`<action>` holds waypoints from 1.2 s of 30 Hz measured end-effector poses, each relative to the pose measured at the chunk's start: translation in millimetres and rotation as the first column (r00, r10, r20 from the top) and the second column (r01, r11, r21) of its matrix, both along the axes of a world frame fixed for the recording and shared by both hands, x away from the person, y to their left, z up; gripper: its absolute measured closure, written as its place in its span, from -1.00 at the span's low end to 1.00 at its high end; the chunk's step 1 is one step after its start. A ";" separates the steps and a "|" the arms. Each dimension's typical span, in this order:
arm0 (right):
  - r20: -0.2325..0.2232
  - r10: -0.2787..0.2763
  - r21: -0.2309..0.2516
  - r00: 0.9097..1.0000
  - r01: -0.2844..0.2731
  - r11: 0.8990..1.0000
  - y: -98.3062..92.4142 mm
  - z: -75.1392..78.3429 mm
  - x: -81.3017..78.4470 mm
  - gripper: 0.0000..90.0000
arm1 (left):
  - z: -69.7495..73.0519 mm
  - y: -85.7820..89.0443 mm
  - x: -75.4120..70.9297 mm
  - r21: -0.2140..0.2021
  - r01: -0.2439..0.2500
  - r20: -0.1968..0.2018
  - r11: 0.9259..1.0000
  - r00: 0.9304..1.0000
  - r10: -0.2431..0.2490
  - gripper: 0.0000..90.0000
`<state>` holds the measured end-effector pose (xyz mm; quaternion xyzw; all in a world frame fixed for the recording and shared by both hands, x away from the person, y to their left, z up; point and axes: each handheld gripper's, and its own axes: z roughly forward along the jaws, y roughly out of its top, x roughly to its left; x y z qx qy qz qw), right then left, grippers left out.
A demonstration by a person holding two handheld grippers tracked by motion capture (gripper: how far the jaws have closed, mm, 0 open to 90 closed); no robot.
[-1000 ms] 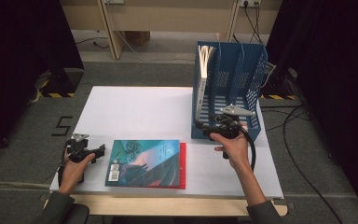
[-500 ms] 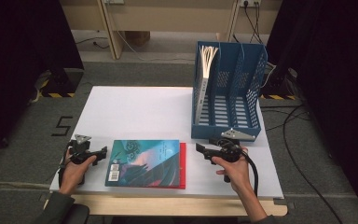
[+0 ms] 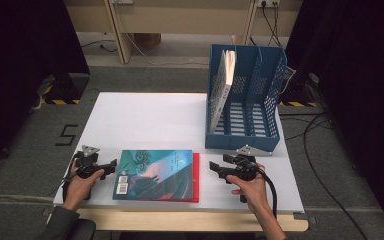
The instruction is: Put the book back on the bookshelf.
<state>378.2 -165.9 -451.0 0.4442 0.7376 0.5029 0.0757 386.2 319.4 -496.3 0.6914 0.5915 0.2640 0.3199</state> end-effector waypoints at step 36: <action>-0.033 0.023 0.011 0.999 -0.023 1.000 2.3 -13.7 -15.7 -0.35 | 37.2 -38.2 -47.8 0.069 0.130 -0.008 0.989 0.992 -0.129 0.37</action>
